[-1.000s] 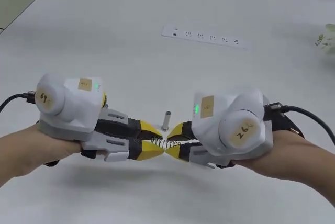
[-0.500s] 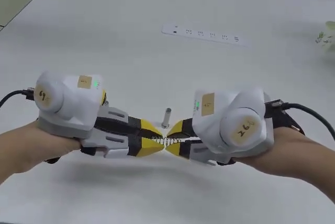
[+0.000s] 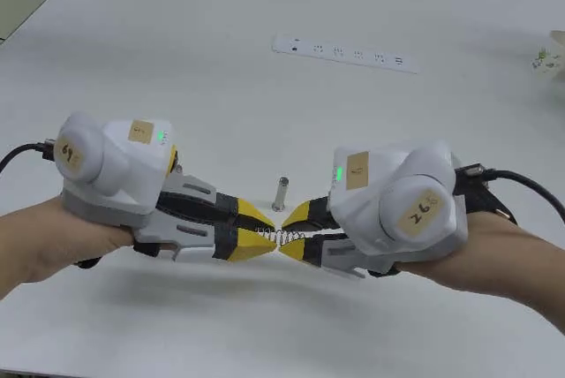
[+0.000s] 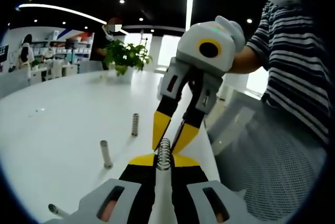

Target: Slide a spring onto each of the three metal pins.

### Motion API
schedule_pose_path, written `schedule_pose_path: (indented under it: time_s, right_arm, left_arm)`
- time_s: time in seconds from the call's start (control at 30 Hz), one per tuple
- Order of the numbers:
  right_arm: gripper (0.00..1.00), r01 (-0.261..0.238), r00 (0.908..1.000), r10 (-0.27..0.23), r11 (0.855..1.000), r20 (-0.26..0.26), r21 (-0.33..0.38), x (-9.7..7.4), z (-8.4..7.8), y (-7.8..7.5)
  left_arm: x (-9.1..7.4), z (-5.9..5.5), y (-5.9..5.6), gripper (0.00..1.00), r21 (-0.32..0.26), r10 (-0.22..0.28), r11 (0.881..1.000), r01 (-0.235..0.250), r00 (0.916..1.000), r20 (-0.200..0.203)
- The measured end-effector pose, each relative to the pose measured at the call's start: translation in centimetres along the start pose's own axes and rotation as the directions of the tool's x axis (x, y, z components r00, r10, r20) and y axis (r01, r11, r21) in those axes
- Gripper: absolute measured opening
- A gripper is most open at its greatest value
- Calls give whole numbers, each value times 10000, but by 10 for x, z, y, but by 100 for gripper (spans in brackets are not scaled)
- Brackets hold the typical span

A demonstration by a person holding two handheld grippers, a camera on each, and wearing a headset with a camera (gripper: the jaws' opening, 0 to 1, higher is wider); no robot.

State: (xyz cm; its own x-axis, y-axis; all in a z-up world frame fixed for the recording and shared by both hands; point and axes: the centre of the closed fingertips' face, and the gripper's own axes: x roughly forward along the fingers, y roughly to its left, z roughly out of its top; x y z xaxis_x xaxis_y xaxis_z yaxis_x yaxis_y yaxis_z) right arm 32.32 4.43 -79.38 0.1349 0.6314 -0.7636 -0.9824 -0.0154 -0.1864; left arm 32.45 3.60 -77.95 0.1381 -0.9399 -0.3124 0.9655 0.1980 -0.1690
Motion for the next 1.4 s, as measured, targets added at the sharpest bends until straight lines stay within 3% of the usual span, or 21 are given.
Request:
schedule_pose_path:
  time_s: [0.33, 0.67, 1.2, 1.4]
  right_arm:
    - [12, -26, 9998, 31, 9998, -207, 218, -2, -16, 2]
    - [8, -118, 9998, 122, 9996, -175, 249, -1, -17, 6]
    - [7, 11, 9998, -4, 9991, 176, -434, -11, -5, 4]
    - [7, -186, 9976, 186, 9998, 668, -4, -16, 5, 2]
  left_arm:
    - [-1, -2, 0, 2, -58, -334, 9994, 334, 9994, -64]
    - [-1, -3, -5, 2, 199, -676, 9975, 681, 9974, -257]
    - [-1, -9, -4, 2, 443, -520, 9975, 546, 9970, -573]
    - [-1, -11, -5, 2, 591, -396, 9973, 438, 9968, -700]
